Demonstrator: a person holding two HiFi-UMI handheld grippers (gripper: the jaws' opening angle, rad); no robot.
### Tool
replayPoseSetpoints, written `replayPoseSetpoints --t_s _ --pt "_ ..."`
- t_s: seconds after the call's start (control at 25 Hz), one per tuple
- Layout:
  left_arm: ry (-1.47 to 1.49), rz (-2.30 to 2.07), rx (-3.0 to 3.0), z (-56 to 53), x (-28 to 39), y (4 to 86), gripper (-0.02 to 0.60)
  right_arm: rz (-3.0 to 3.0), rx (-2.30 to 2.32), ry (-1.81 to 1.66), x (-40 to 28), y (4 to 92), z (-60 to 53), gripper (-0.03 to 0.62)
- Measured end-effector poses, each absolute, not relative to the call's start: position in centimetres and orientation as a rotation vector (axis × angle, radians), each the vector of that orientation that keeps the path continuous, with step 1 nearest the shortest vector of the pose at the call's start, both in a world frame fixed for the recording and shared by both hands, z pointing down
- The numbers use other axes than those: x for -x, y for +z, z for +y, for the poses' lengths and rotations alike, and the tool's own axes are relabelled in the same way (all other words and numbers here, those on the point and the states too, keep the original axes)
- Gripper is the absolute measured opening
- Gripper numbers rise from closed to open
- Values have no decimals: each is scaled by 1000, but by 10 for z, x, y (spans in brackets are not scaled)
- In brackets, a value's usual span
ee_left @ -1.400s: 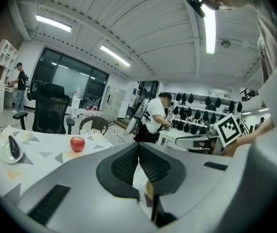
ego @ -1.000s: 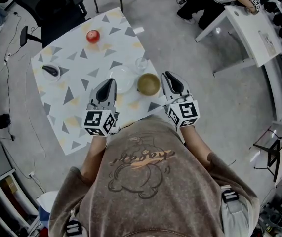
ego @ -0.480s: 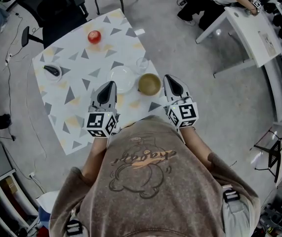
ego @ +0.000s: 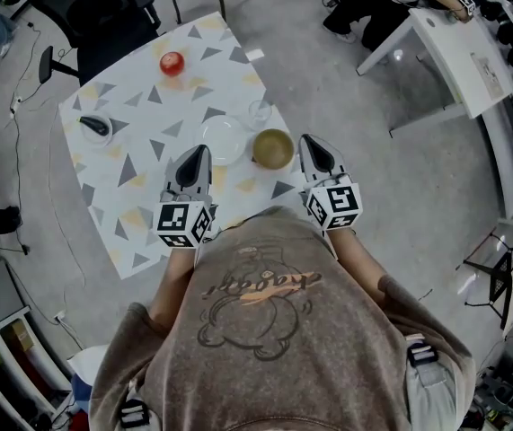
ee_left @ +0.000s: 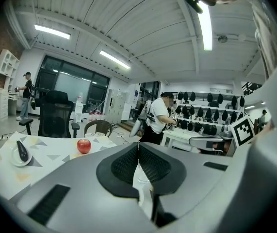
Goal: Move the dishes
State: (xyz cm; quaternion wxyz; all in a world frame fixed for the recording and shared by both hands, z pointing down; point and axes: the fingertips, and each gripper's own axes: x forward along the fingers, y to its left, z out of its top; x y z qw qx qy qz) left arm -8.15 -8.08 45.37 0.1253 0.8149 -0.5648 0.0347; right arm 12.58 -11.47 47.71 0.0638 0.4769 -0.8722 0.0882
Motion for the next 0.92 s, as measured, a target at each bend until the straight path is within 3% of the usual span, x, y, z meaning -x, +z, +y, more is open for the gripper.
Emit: replayPoseSetpoints --t_s 0.92 --pt "95 -1640 -2352 -82 86 460 20 -2620 -1436 276 -122 482 -114 3"
